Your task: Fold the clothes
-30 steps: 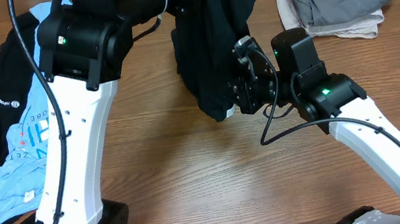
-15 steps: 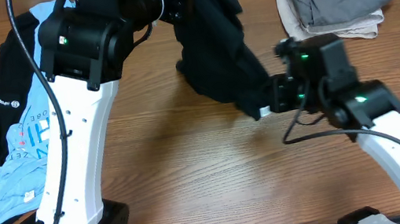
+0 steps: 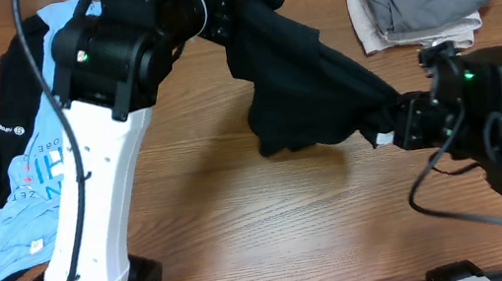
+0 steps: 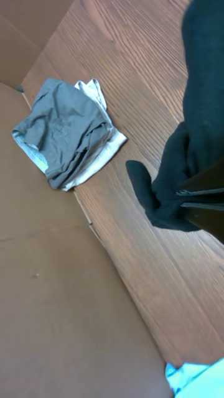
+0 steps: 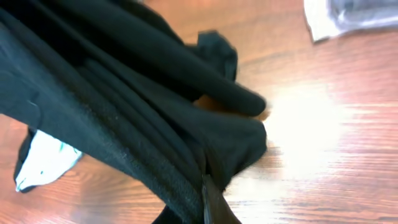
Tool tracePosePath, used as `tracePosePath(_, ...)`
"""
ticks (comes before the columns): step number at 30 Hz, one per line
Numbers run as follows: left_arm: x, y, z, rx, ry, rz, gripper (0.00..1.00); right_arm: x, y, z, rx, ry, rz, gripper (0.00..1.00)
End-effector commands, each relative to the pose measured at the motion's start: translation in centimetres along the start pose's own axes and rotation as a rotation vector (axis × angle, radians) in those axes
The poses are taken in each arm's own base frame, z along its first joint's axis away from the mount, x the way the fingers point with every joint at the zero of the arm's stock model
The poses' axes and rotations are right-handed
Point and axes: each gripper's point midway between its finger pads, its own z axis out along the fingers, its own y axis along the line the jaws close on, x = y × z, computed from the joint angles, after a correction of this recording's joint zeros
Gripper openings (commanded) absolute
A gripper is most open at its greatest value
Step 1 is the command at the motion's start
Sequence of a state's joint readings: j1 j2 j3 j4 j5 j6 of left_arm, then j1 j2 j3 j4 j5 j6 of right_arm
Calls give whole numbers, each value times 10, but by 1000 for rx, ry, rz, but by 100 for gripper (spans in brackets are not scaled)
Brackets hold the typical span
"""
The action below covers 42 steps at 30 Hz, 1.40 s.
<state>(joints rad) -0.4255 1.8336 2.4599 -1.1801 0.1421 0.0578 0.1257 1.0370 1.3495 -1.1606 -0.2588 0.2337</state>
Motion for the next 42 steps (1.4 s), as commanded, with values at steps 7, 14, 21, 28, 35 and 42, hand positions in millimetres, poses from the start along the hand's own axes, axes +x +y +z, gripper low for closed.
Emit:
tracePosePath(7,-26,7,-188,-187,-278,48,4,-23,-2,-94,155,-157,-29,4)
tracePosePath(14,5,44,-229,-443,-225,-35,4,-14,-8,-104,201,-126,-19,4)
tracePosePath(21,22,65,-168,-511,-35,-33,4,-17,-19,-68,239,4,5,4)
tracePosePath(28,58,80,-51,-482,248,-8,4,-23,-39,4,298,210,30,4)
tracePosePath(35,102,71,40,-343,444,-11,4,-37,-61,72,340,288,46,4)
tracePosePath(42,134,61,74,-173,554,-5,4,-75,-96,88,364,169,114,4)
